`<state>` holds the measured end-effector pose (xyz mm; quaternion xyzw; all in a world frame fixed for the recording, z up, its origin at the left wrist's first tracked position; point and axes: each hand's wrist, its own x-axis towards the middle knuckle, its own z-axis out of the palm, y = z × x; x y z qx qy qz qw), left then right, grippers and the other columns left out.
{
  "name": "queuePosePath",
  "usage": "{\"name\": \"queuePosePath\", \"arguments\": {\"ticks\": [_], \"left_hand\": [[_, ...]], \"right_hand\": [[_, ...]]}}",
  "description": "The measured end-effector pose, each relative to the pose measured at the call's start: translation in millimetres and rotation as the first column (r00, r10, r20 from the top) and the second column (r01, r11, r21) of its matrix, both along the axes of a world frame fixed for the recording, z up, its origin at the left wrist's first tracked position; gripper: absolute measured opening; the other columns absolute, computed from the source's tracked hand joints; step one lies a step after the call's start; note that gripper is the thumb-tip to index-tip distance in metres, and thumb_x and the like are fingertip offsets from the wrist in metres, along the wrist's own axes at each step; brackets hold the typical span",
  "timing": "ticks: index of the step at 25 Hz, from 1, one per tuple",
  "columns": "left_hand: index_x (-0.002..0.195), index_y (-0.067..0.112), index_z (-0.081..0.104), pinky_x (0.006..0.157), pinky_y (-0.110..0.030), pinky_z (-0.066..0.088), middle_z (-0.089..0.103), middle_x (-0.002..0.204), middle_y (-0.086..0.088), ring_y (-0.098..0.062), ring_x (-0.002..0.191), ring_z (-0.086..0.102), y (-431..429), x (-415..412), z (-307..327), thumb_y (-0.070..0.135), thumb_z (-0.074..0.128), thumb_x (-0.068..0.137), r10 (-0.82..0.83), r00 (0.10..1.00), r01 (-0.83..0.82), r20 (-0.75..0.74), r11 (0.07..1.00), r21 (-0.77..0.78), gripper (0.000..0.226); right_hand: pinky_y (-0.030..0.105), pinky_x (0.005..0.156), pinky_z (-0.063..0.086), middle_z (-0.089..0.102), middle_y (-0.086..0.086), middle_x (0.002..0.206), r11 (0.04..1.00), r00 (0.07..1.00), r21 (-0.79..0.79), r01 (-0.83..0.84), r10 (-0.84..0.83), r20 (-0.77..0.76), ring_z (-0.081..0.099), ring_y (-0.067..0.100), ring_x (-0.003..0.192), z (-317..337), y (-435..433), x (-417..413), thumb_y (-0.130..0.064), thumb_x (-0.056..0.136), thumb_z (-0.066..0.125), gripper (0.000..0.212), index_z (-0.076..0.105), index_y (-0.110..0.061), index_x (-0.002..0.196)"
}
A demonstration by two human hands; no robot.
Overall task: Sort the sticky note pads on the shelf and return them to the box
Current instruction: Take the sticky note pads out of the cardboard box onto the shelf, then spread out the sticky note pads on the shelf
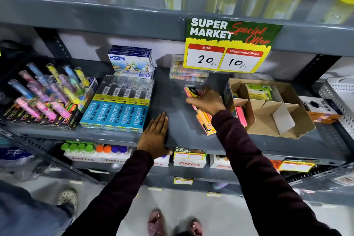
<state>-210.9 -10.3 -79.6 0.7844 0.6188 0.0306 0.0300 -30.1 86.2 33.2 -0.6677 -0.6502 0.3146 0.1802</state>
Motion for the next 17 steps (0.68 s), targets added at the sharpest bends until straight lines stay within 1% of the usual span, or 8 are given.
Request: {"name": "queuePosePath", "arguments": {"ticks": [3, 5, 6, 8, 10, 11, 13, 17], "left_hand": [[0.139, -0.003, 0.024, 0.110, -0.046, 0.021, 0.030, 0.147, -0.022, -0.034, 0.134, 0.033, 1, -1, 0, 0.061, 0.074, 0.053, -0.012, 1.000, 0.011, -0.021, 0.999, -0.042, 0.118], [0.135, -0.004, 0.032, 0.104, -0.049, 0.032, 0.042, 0.141, -0.023, -0.035, 0.126, 0.044, 3, -1, -1, 0.065, 0.074, 0.047, -0.001, 1.000, 0.000, -0.021, 0.998, -0.062, 0.120], [0.136, -0.004, 0.030, 0.105, -0.049, 0.031, 0.040, 0.142, -0.022, -0.035, 0.127, 0.043, 3, -1, -1, 0.065, 0.073, 0.050, -0.003, 1.000, 0.002, -0.016, 0.998, -0.061, 0.118], [0.139, -0.003, 0.024, 0.110, -0.047, 0.022, 0.032, 0.147, -0.021, -0.034, 0.133, 0.035, 3, -1, 2, 0.063, 0.069, 0.059, -0.002, 1.000, 0.002, 0.008, 0.998, -0.055, 0.113], [0.139, -0.002, 0.025, 0.109, -0.046, 0.022, 0.034, 0.146, -0.020, -0.033, 0.133, 0.035, 3, -1, 1, 0.068, 0.059, 0.060, 0.010, 1.000, -0.010, -0.003, 0.998, -0.060, 0.111], [0.138, -0.003, 0.027, 0.108, -0.046, 0.023, 0.036, 0.145, -0.020, -0.032, 0.132, 0.037, 2, -1, 0, 0.071, 0.050, 0.059, 0.017, 1.000, -0.018, -0.008, 0.997, -0.069, 0.111], [0.137, -0.003, 0.030, 0.107, -0.046, 0.025, 0.038, 0.144, -0.020, -0.032, 0.130, 0.039, 1, -1, -1, 0.071, 0.037, 0.060, 0.021, 1.000, -0.021, 0.004, 0.997, -0.069, 0.108], [0.137, -0.004, 0.030, 0.107, -0.048, 0.027, 0.038, 0.144, -0.021, -0.033, 0.130, 0.039, 3, -1, -4, 0.067, 0.037, 0.062, 0.004, 1.000, -0.003, 0.020, 0.999, -0.037, 0.103]], "right_hand": [[0.026, 0.062, 0.048, 0.055, 0.002, 0.074, 0.953, 0.733, -0.296, 0.058, -0.242, -0.636, 0.054, 0.017, 0.067, -10, 7, -26, -0.046, 0.079, 0.059, 0.030, 0.055, -0.018, 0.089], [0.028, 0.059, 0.053, 0.060, 0.004, 0.073, 0.881, 0.508, -0.473, 0.001, -0.408, -0.759, 0.059, 0.019, 0.065, -30, 16, -36, -0.021, 0.094, 0.048, 0.015, 0.055, -0.019, 0.081], [0.028, 0.056, 0.056, 0.063, 0.004, 0.070, 0.879, 0.480, -0.476, -0.007, -0.415, -0.773, 0.063, 0.017, 0.061, -43, 19, -39, -0.008, 0.093, 0.046, 0.021, 0.056, -0.017, 0.077], [0.027, 0.057, 0.054, 0.067, 0.004, 0.063, 0.945, 0.653, -0.322, 0.057, -0.280, -0.704, 0.064, 0.007, 0.051, -56, 25, -46, 0.005, 0.088, 0.050, 0.028, 0.061, -0.013, 0.069], [0.031, 0.070, 0.049, 0.072, 0.019, 0.084, 0.994, 0.938, -0.011, 0.109, -0.107, -0.330, 0.068, 0.016, 0.072, -50, 31, -51, 0.000, 0.086, 0.057, 0.012, 0.069, -0.003, 0.087], [0.035, 0.077, 0.048, 0.071, 0.024, 0.100, 0.989, 0.994, 0.127, 0.071, -0.060, -0.088, 0.069, 0.026, 0.089, -44, 31, -53, -0.005, 0.087, 0.057, 0.019, 0.067, -0.001, 0.102], [0.038, 0.087, 0.048, 0.066, 0.024, 0.119, 0.977, 0.993, 0.213, 0.001, -0.026, 0.115, 0.061, 0.038, 0.110, -31, 33, -57, -0.009, 0.091, 0.052, 0.031, 0.061, -0.003, 0.119], [0.037, 0.093, 0.047, 0.062, 0.023, 0.126, 0.993, 0.985, 0.114, 0.035, -0.053, 0.161, 0.058, 0.037, 0.118, -39, 38, -65, -0.005, 0.094, 0.047, 0.031, 0.056, -0.002, 0.123]]}}
